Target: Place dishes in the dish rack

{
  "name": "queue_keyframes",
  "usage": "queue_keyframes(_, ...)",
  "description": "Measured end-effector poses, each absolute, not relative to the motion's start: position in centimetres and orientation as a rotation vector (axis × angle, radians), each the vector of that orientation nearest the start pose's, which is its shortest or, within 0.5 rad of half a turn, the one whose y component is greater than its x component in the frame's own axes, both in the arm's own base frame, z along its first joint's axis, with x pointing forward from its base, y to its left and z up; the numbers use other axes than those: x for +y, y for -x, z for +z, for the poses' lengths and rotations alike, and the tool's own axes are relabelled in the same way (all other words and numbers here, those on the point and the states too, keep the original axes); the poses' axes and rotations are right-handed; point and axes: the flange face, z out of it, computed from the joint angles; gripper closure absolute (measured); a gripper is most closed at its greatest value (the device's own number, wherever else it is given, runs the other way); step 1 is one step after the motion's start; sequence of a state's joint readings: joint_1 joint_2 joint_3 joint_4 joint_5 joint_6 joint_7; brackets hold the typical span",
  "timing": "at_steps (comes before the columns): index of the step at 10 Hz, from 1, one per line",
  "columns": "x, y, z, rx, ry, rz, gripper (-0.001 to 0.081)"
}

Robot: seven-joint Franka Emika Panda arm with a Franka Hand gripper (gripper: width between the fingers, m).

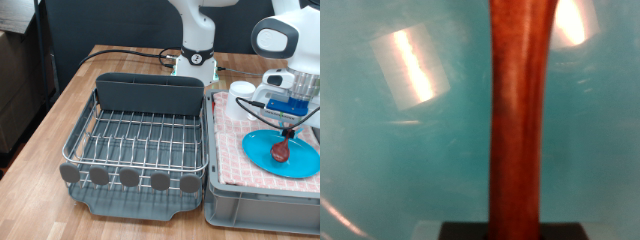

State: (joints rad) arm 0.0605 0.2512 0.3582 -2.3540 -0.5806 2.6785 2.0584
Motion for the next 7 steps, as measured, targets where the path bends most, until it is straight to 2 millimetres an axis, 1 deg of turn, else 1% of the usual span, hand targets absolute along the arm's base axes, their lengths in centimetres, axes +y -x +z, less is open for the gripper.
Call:
queue_keyframes(2,23.1,-46.7,26.1,1.673,2.603,-0.337,0.0726)
queue_keyframes(5,22.7,-46.7,30.7,1.682,2.629,-0.359,0.0726)
queue_keyframes(6,22.5,-46.7,32.3,1.701,2.632,-0.363,0.0726)
queue_keyframes(7,22.4,-46.2,33.3,1.716,2.645,-0.360,0.0726)
